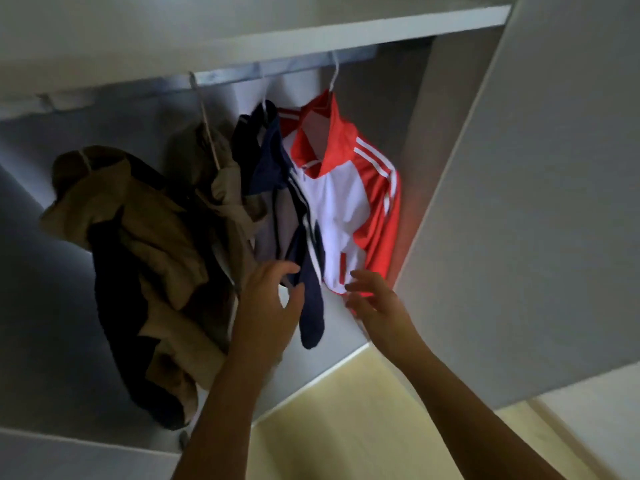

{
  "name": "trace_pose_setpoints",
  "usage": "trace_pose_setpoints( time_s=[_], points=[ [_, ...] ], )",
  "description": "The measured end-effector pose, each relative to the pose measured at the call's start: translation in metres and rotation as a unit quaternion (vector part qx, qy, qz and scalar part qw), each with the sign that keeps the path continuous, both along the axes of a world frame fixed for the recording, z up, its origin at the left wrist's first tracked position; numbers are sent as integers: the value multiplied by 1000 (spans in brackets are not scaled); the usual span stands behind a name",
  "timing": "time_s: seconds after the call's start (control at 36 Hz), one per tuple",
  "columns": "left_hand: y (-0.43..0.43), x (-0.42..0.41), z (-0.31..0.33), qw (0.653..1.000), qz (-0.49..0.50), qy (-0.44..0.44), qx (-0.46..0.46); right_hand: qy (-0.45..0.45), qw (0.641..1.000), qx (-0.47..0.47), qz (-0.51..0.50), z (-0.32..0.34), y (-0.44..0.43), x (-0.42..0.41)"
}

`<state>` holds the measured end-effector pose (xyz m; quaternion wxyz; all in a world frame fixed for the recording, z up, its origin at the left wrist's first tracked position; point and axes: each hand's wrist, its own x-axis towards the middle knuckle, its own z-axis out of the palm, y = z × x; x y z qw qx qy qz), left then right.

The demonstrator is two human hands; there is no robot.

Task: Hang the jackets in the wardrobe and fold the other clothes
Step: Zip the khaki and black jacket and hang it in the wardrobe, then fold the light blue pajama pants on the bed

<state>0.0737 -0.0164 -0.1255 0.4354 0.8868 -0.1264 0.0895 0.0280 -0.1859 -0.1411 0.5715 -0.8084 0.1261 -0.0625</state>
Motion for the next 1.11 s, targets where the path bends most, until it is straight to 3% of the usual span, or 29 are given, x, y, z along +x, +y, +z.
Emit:
trace_pose_setpoints(
  time_s=[0.22, 0.36, 0.47, 0.69, 0.83, 1.11],
  points=[
    [-141, -130, 11, 972, -212, 39, -92, -17, 996, -22, -83, 35, -114, -148],
    [-251, -247, 11, 932, -339, 69, -109, -14, 970, -3, -241, 38, -205, -313],
    [-348, -357, 7, 883, -440, 115, -114, -18, 920, 8, -391, 34, -272, -460],
    [-508, -558, 12, 762, -625, 142, -93, -53, 785, 1, -618, 37, -367, -696],
    [-598, -658, -1, 682, -717, 134, -60, -73, 696, 9, -714, 19, -421, -798],
    [-810, -829, -27, 540, -832, 124, 22, -49, 573, 26, -818, -6, -563, -949]
  ],
)
